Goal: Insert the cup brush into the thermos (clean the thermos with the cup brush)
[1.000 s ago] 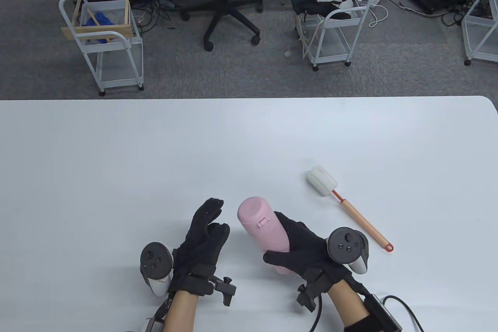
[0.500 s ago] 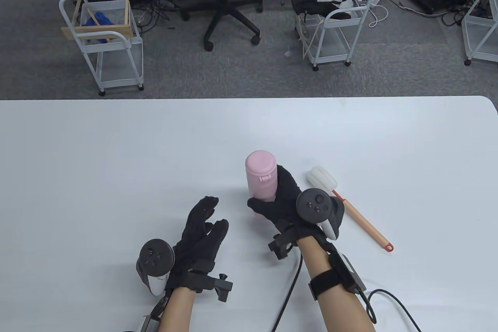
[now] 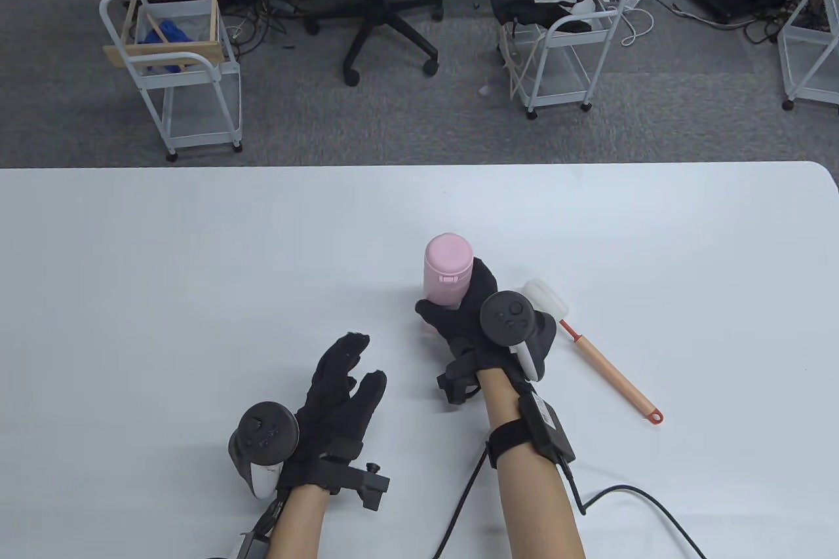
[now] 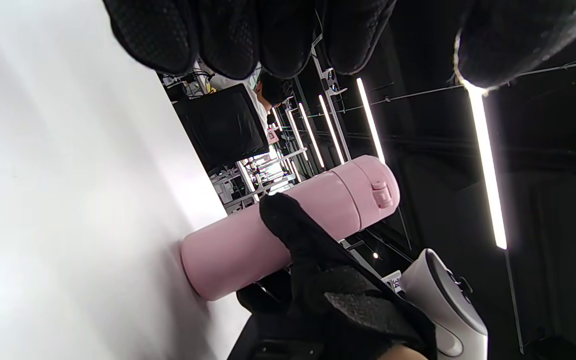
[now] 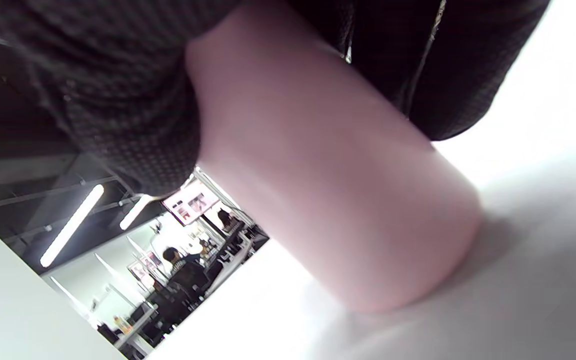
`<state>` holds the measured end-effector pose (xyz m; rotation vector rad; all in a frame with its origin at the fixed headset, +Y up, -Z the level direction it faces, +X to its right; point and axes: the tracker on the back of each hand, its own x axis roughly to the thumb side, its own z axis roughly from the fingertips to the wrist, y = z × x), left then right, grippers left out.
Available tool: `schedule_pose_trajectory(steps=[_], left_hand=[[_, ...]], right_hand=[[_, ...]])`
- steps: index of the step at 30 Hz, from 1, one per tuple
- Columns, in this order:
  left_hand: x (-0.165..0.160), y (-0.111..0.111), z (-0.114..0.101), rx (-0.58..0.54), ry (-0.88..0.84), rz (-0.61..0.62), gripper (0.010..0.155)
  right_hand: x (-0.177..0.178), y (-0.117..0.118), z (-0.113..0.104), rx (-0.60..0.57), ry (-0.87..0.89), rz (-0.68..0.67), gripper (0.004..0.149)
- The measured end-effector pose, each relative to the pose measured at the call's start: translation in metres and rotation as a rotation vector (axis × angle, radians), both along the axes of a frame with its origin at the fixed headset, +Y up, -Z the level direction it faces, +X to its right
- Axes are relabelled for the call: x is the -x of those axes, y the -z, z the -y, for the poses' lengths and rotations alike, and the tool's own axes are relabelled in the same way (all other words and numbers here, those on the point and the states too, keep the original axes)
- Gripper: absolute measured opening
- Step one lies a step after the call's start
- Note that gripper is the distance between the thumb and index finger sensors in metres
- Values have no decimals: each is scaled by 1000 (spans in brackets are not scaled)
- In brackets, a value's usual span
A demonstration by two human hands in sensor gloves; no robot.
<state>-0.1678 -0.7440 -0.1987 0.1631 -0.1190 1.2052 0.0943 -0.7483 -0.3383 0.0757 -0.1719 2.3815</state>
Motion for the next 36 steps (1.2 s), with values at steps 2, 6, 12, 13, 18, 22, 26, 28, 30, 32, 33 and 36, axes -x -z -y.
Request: schedule_pose_trajectory(steps=[2, 6, 12, 13, 18, 22, 26, 28, 30, 32, 33, 36], left_hand=[[0, 0, 0, 5, 0, 2, 73], [-1, 1, 1, 13, 18, 17, 73], [-6, 2, -1, -1, 139, 34, 74], [-6, 2, -3, -10, 173, 30, 74], [-9, 2, -2, -13, 214, 38, 73], [-12, 1, -5, -46, 316, 29, 72], [-18, -1, -9, -103, 540, 15, 74], [-21, -1, -11, -132, 683, 2, 76], [-26, -1, -9, -123, 805, 16, 77], [-29, 0, -6, -102, 855, 27, 77], [-29, 0, -5, -92, 868, 27, 78], [-31, 1, -2, -30, 930, 3, 77]], right_hand=[[3, -2, 1, -10, -31, 15, 104], [5, -5, 1, -2, -53, 36, 101], [2, -32, -4, -49, -43, -2, 76], [-1, -44, -8, -90, -50, -5, 74], [-10, -86, -23, -197, -160, -127, 92], [-16, -111, -30, -233, -268, -181, 92], [-21, -130, -34, -273, -389, -192, 89], [-23, -136, -35, -283, -460, -184, 90], [-26, -139, -33, -272, -545, -179, 91], [-29, -139, -27, -261, -577, -177, 90], [-30, -140, -24, -254, -583, -179, 89], [-34, -136, -11, -205, -616, -192, 88]])
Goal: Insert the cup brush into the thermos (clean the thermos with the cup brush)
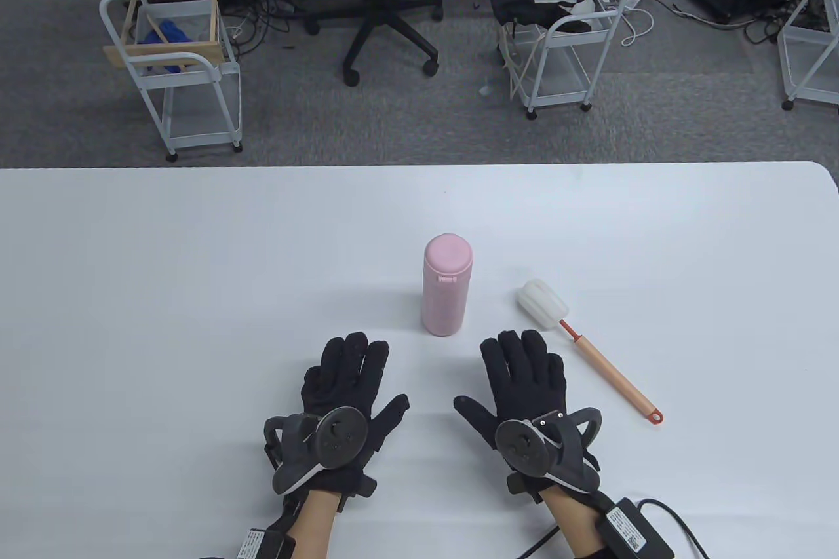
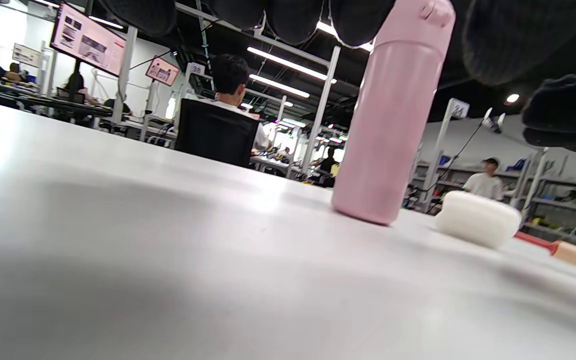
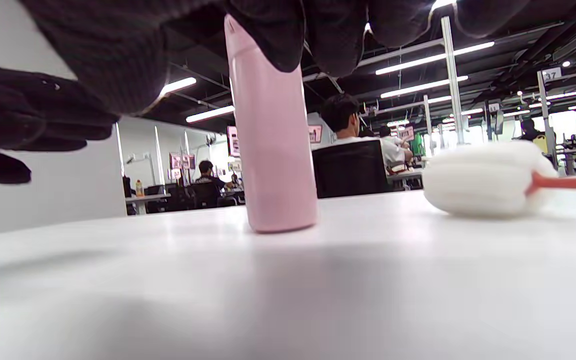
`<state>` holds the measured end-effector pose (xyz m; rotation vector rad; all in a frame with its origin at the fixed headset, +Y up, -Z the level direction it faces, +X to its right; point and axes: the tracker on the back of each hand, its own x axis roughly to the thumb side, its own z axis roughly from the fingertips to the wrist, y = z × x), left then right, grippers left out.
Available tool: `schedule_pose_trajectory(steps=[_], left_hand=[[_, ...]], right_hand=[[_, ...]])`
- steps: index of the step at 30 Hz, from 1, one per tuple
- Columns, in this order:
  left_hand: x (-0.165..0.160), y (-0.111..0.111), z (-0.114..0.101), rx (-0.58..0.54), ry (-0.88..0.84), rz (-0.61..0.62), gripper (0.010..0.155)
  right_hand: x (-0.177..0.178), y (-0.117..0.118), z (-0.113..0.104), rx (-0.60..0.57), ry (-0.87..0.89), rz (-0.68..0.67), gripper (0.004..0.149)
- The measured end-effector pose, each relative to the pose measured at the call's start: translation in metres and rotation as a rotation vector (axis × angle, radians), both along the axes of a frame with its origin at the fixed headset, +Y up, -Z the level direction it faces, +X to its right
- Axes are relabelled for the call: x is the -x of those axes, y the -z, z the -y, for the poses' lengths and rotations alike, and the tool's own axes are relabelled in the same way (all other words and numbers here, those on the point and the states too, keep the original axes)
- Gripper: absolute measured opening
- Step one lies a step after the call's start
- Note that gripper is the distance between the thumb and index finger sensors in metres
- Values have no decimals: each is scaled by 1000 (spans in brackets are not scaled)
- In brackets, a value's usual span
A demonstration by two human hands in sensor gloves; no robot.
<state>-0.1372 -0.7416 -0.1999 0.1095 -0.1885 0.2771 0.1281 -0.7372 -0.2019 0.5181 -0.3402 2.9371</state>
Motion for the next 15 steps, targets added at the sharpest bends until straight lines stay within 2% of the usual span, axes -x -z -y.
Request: schedule_pose_trajectory(steps=[1, 10, 15], left_hand=[[-1, 1, 2, 14, 16, -8, 77], [0, 4, 6, 41, 18, -20, 76], [4, 4, 7, 53, 8, -35, 76]], right_hand=[[-1, 2, 3, 46, -13, 0, 87], [-8, 10, 9, 124, 41, -1, 87], [-3, 9, 8, 113, 41, -28, 87]])
